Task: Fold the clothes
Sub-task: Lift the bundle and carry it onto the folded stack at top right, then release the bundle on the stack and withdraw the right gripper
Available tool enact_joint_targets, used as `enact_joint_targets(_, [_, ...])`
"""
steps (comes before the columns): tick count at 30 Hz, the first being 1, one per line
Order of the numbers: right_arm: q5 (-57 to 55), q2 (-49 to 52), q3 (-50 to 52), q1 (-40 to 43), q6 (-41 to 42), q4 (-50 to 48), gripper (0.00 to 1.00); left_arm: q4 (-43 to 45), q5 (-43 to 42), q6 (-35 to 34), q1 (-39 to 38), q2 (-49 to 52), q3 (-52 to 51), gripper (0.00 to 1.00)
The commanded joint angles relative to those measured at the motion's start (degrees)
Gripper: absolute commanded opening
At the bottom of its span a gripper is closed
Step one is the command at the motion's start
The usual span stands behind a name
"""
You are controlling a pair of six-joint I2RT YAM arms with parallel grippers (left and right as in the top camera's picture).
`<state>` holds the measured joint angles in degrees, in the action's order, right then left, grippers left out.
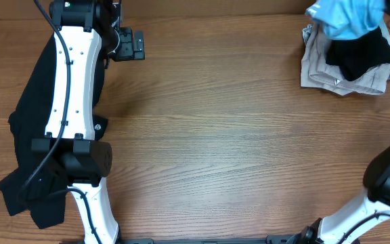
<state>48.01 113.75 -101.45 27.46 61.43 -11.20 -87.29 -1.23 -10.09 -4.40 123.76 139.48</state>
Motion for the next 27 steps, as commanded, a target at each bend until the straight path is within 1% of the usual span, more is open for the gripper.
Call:
enact_joint_targets(1, [1.92,6.43,-1.01,2.64,2.93,0.11,0.04,0.11,0.09,0.63,-0.11,-0.31,0.48,1.00])
enact_joint_targets(5, [3.13,10.64,-1.01,6.10,0.63,5.40,0.04,0.13,0.13,0.63,-0.11,-0.31,0.48,1.00])
enact_joint_targets(6, [3.10,11.23,-1.01,7.08,-2.29,8.52,0.22,0.22,0.13,0.63,-0.11,-0.31,0.48,1.00])
enact_joint_targets(7, [2.97,11.45,-1.01,8.02,-6.16,11.85,0.46,0.39,0.13,0.63,-0.11,-0.31,0.48,1.00])
enact_joint_targets(8, [2.38,11.52,-1.01,8.57,-8.66,14.29,0.66,0.55,0.13,0.63,-0.11,-0.31,0.48,1.00])
enact_joint_targets(9, [1.29,11.52,-1.01,9.29,-11.58,17.81,0.76,0.72,0.11,0.63,-0.11,-0.31,0.48,1.00])
enact_joint_targets(10, [-0.07,11.52,-1.01,10.21,-14.67,21.44,0.82,0.83,0.11,0.63,-0.11,-0.31,0.48,1.00])
enact_joint_targets(11, [-0.96,11.52,-1.01,11.19,-16.72,24.35,0.86,0.96,0.11,0.63,-0.11,-0.31,0.48,1.00])
enact_joint_targets(14, [-2.12,11.41,-1.01,14.19,-21.00,30.05,0.91,0.96,0.13,0.66,-0.11,-0.31,0.48,1.00])
enact_joint_targets(19, [-1.86,9.68,-1.05,18.47,-23.74,34.10,0.97,0.96,0.13,0.66,-0.11,-0.31,0.48,1.00])
enact_joint_targets(23, [-1.92,5.55,-1.07,19.82,-28.98,36.30,0.98,0.98,0.13,0.66,-0.11,-0.31,0.48,1.00])
enact_joint_targets(27, [-1.92,-0.42,-1.07,19.30,-35.63,38.16,1.00,0.96,0.13,0.66,-0.11,-0.31,0.48,1.00])
